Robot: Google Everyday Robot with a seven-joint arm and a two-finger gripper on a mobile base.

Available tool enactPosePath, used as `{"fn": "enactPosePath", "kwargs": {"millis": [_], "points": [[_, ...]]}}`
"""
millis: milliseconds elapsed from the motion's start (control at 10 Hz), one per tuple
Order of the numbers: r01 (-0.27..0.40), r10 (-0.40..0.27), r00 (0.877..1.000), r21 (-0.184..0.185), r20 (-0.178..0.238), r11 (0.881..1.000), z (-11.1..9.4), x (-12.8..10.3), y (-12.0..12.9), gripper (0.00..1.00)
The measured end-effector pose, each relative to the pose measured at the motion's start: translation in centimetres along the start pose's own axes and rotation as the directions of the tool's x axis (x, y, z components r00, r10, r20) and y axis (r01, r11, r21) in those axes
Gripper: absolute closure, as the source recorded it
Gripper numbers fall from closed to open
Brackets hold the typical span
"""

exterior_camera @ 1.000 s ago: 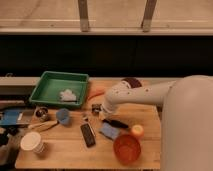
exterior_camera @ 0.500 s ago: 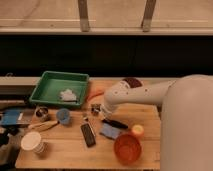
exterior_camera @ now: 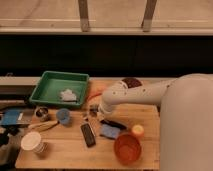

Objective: Place brush in table surface

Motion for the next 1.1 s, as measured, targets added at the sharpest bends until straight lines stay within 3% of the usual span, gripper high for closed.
{"fn": "enactPosePath", "kwargs": {"millis": [100, 200, 600, 1100], "points": [[-0.006, 0.006, 1.0, 0.003, 0.027, 1.0, -0.9, 0.0, 0.2, 0.27], [-0.012, 0.012, 0.999, 0.008, 0.042, 1.0, -1.5, 0.1, 0.1, 0.23], [-0.016, 0.016, 0.998, 0.005, 0.061, 1.0, -1.9, -0.1, 0.4, 0.23], [-0.027, 0.027, 0.999, 0.003, 0.038, 1.0, -0.4, -0.3, 0.3, 0.23]]}}
